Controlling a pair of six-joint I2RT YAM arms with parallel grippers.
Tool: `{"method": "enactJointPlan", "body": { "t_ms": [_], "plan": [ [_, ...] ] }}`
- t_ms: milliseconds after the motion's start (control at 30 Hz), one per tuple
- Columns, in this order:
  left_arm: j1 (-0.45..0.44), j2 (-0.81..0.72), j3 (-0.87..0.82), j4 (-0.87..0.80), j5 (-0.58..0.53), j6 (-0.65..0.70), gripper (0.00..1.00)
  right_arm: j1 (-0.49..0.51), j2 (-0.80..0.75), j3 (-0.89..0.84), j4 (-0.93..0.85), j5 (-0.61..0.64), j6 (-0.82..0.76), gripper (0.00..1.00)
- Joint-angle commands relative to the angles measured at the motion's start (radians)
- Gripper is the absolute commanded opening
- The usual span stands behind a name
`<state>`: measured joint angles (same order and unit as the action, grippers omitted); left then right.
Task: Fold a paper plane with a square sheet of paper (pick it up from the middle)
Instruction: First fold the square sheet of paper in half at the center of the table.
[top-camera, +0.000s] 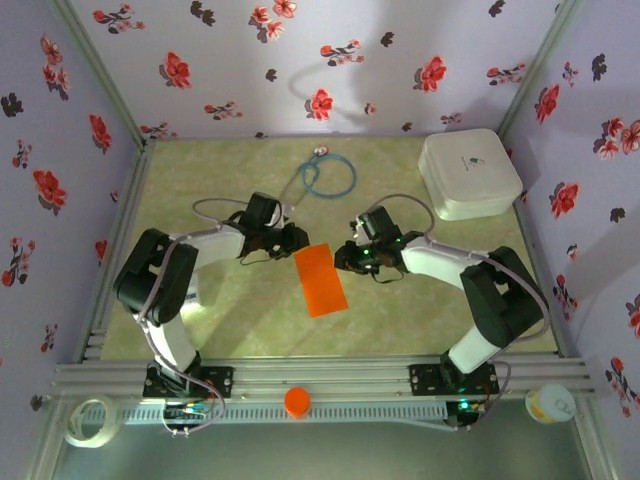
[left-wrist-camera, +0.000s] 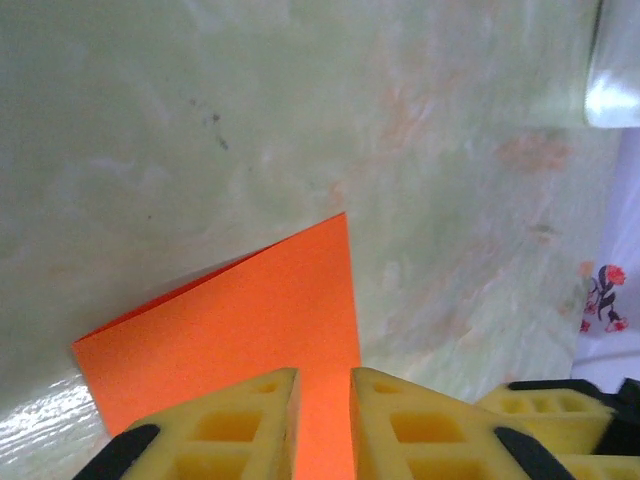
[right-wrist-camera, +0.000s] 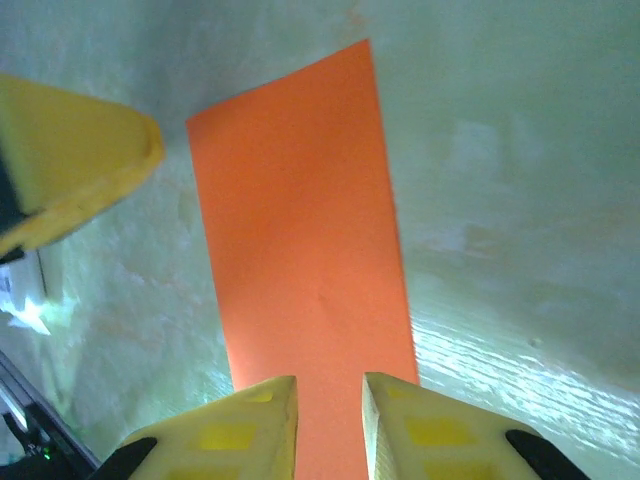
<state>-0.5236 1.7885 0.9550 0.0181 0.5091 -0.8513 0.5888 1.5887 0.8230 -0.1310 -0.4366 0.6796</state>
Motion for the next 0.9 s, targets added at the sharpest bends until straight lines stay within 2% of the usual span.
{"method": "enactJointPlan", "body": {
  "t_ms": [0,267,433,667,867],
  "plan": [
    [-0.002,0.046,0.024,0.006,0.009,0.025,0.2,-0.001,-0.016,-0.057,0.019,0.005,0.106,0.26],
    [0.013,0.109,0.019,0.004,-0.006,0.029,0.19,0.021,-0.106,-0.168,0.051,-0.01,0.196,0.32],
    [0.032,0.125,-0.042,0.059,0.009,0.022,0.18,0.047,-0.129,-0.21,0.05,-0.023,0.229,0.36],
    [0.05,0.13,-0.124,0.149,0.035,-0.012,0.18,0.063,-0.108,-0.227,0.053,-0.06,0.246,0.36],
    [0.054,0.135,-0.132,0.16,0.034,-0.014,0.17,0.066,-0.106,-0.241,0.036,-0.062,0.251,0.36]
  ]
}}
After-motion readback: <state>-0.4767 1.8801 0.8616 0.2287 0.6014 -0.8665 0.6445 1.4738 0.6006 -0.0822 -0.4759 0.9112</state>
